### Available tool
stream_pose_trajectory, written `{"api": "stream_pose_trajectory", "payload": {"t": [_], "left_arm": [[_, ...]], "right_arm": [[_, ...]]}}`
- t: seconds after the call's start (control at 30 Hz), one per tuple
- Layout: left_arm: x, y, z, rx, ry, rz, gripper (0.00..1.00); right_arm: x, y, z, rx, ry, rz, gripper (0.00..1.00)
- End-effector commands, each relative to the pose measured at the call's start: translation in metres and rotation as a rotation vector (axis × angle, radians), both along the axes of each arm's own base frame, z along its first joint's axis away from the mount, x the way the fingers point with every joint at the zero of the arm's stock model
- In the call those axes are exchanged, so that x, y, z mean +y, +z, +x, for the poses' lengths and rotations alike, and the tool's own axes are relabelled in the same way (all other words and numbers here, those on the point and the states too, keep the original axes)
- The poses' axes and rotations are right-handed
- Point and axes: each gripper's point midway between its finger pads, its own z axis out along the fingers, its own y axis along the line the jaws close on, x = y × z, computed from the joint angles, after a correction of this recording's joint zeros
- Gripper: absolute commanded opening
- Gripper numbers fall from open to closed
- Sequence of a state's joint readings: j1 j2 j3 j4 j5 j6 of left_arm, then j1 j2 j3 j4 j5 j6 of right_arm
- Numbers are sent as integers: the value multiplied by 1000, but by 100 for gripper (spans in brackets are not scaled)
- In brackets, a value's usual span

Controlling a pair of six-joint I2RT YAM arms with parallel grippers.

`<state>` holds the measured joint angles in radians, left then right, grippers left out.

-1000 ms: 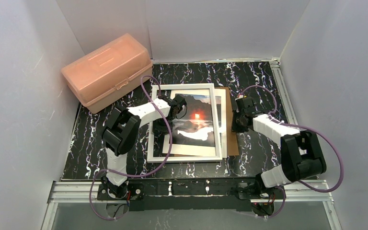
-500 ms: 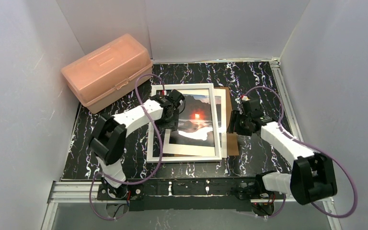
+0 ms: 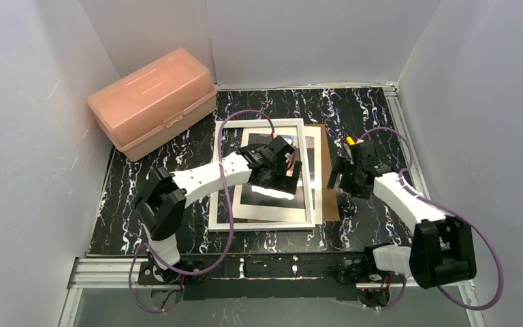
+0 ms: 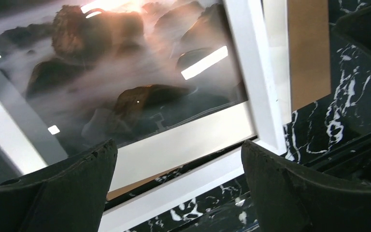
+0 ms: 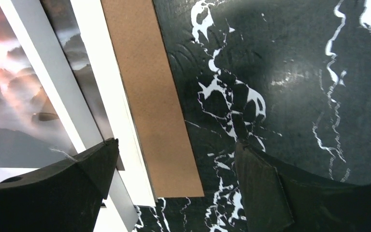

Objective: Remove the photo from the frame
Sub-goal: Remove the photo frame item from the photo frame.

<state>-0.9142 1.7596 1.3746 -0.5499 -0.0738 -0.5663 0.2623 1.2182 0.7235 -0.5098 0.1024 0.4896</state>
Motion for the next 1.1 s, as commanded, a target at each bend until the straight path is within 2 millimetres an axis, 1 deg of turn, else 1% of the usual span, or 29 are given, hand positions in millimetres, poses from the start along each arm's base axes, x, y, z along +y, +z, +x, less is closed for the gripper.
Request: {"api": "stream_pose_trajectory", "payload": {"t": [0.0, 0.07, 0.13, 0.27, 0.4, 0.47, 0.57, 0.67, 0.8, 0.93, 1.07], "left_arm": [[-22, 14, 11, -6, 31, -85, 98], [-33, 13, 12, 10, 24, -107, 98], [-43, 7, 14, 26, 15, -108, 98], [-58, 1, 22, 35, 12, -73, 98], [-64, -11, 29, 54, 30, -21, 98], [-66, -16, 33, 58, 39, 3, 98], [-67, -19, 39, 55, 39, 37, 98], [-67, -23, 44, 49, 31, 72, 98], [-69, -27, 47, 41, 12, 87, 98], [-75, -28, 46, 27, -36, 97, 98], [-81, -32, 47, 23, -57, 121, 98]], "right_arm": [[15, -1, 17, 2, 37, 178, 93], [18, -7, 17, 30, 45, 242, 89], [23, -13, 17, 58, 66, 269, 85], [31, -24, 8, 103, 95, 317, 75], [40, -28, -5, 121, 114, 373, 65], [41, -29, -12, 131, 115, 385, 63], [42, -33, -27, 154, 112, 406, 60], [50, -35, -42, 166, 115, 455, 59], [52, -36, -55, 181, 120, 466, 58], [49, -33, -55, 167, 120, 447, 60], [46, -30, -48, 149, 114, 420, 67]]}}
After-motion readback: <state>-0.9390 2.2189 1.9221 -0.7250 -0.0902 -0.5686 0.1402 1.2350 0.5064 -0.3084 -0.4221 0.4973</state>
